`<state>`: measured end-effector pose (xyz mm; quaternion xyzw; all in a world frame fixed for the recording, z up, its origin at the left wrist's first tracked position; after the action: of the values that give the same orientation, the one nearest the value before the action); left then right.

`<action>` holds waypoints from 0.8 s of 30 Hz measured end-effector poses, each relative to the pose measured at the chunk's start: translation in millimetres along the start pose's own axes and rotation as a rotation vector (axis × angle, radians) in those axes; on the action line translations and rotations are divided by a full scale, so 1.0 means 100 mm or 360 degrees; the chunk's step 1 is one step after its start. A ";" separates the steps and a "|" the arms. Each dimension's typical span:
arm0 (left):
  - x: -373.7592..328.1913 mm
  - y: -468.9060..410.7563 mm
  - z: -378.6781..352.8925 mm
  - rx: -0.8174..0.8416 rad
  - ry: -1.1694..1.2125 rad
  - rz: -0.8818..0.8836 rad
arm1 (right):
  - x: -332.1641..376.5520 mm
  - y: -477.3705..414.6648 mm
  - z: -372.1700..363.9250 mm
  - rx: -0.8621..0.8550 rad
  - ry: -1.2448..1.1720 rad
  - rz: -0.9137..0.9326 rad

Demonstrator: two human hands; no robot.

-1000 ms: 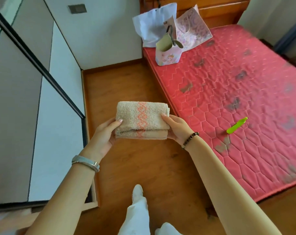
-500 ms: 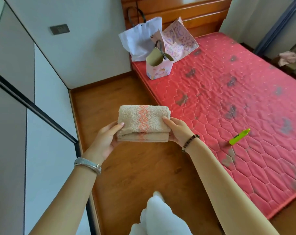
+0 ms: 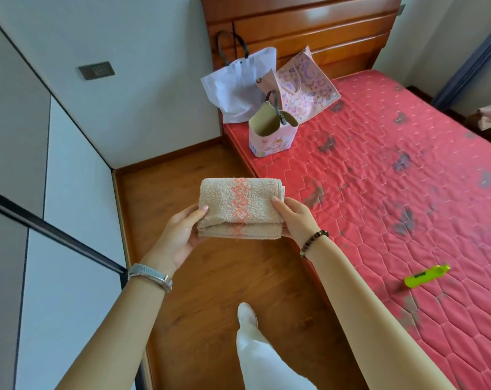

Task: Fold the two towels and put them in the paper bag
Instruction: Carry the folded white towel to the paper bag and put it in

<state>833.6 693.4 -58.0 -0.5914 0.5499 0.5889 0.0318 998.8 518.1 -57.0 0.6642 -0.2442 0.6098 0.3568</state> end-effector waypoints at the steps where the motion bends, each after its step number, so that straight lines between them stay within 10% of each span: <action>1: -0.11 -0.10 -0.01 0.0003 -0.0004 0.0001 | 0.03 -0.15 -0.01 -0.0008 -0.0001 0.0005; 24: -1.75 -1.78 0.48 -0.0082 0.0032 -0.0050 | 0.48 -2.58 -0.71 0.0088 -0.0046 -0.0071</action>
<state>976.7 903.4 -53.0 -0.6066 0.5255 0.5963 0.0203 1156.2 739.8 -55.4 0.6878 -0.2175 0.5986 0.3484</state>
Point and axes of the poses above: each hand's wrist, its own y-axis away from the middle knuckle, its own z-axis out of the back of the hand, x = y × z, the point moved 2 cm from there along -y, towards the middle knuckle, and after that the axes turned 13 degrees about z, right-handed, at the moved point
